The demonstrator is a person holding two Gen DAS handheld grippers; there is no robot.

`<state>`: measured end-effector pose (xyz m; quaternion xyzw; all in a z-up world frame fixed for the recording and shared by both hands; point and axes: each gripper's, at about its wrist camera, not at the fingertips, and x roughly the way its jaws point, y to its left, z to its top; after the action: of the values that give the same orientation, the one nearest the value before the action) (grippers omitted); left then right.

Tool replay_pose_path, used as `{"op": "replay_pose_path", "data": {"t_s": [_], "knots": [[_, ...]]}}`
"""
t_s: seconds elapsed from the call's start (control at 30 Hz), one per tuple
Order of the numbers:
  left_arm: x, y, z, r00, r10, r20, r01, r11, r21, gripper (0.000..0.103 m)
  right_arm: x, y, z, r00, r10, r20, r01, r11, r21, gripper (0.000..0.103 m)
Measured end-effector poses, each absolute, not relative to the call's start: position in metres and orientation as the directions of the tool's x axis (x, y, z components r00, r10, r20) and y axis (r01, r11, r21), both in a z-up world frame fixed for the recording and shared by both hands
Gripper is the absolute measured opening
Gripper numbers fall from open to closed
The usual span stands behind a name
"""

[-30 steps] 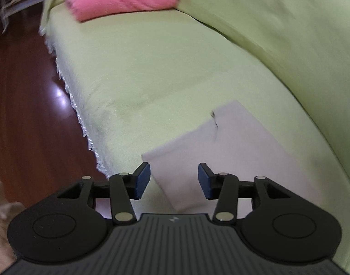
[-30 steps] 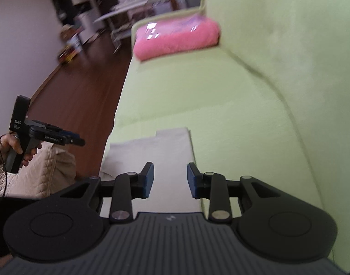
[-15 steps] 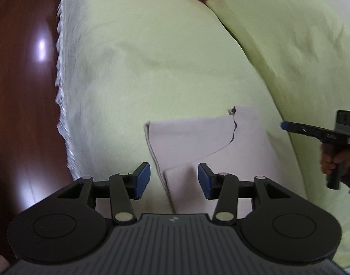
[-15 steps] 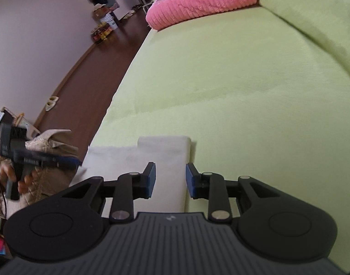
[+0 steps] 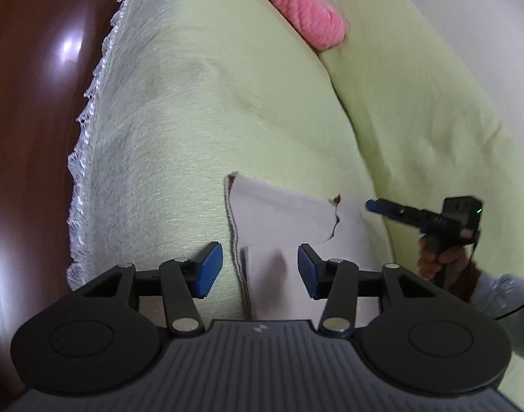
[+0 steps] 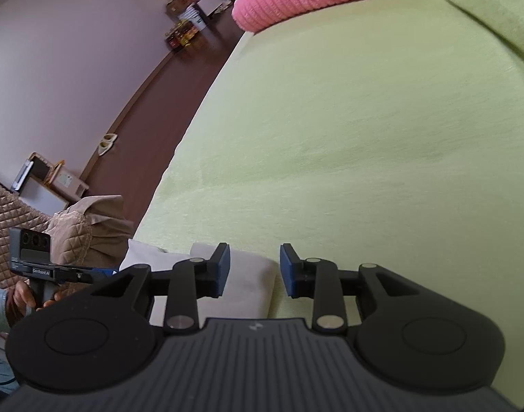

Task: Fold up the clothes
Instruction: 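Move both open tools to the edge of the folded beige tank top, then grasp the tank top edge with the left tool while the right tool grasps beside it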

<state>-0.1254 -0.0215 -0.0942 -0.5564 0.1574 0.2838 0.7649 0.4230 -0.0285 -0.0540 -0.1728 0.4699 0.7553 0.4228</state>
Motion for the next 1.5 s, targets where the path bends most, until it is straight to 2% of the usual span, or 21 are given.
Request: {"op": "replay_pose_path", "data": {"t_s": [0.37,0.6,0.73,0.83,0.9,0.97,1.2,1.27,1.4,1.5], "knots": [[-0.142,-0.023,-0.109,0.842,0.279,-0.462,-0.499,0.075,-0.863,0.052,0.418,-0.022,-0.075,-0.613,0.421,-0.668,-0.781,-0.200,0.591,0.031],[-0.148,-0.013,-0.128,0.906,0.239,-0.350,-0.358,-0.009,-0.934,0.051,0.421,-0.021,-0.081,-0.623,0.435,-0.650,-0.769,-0.188,0.611,0.032],[-0.141,-0.010,-0.129,0.931,0.188,-0.312,-0.322,0.025,-0.946,0.051,0.423,-0.021,-0.082,-0.639,0.429,-0.639,-0.756,-0.197,0.624,0.034],[-0.128,-0.006,-0.127,0.931,0.139,-0.337,-0.350,0.085,-0.933,0.046,0.425,-0.020,-0.083,-0.655,0.424,-0.626,-0.742,-0.201,0.640,0.035],[-0.127,-0.003,-0.128,0.924,0.126,-0.362,-0.375,0.110,-0.920,0.037,0.426,-0.019,-0.084,-0.664,0.414,-0.623,-0.736,-0.213,0.643,0.035],[-0.129,-0.003,-0.128,0.922,0.126,-0.367,-0.381,0.113,-0.918,0.036,0.427,-0.017,-0.083,-0.674,0.398,-0.623,-0.730,-0.230,0.643,0.035],[-0.128,-0.002,-0.131,0.914,0.102,-0.394,-0.404,0.131,-0.905,0.012,0.438,-0.010,-0.088,-0.713,0.352,-0.606,-0.695,-0.239,0.678,0.033],[-0.129,-0.003,-0.131,0.917,0.084,-0.390,-0.399,0.137,-0.907,0.009,0.439,-0.006,-0.090,-0.725,0.348,-0.595,-0.682,-0.235,0.693,0.033],[-0.127,-0.002,-0.130,0.917,0.066,-0.394,-0.400,0.147,-0.905,0.008,0.442,-0.003,-0.089,-0.725,0.326,-0.607,-0.684,-0.238,0.690,0.022],[-0.126,-0.001,-0.131,0.918,0.057,-0.392,-0.396,0.152,-0.905,0.008,0.454,-0.011,-0.090,-0.772,0.286,-0.569,-0.628,-0.200,0.752,0.042]]}}
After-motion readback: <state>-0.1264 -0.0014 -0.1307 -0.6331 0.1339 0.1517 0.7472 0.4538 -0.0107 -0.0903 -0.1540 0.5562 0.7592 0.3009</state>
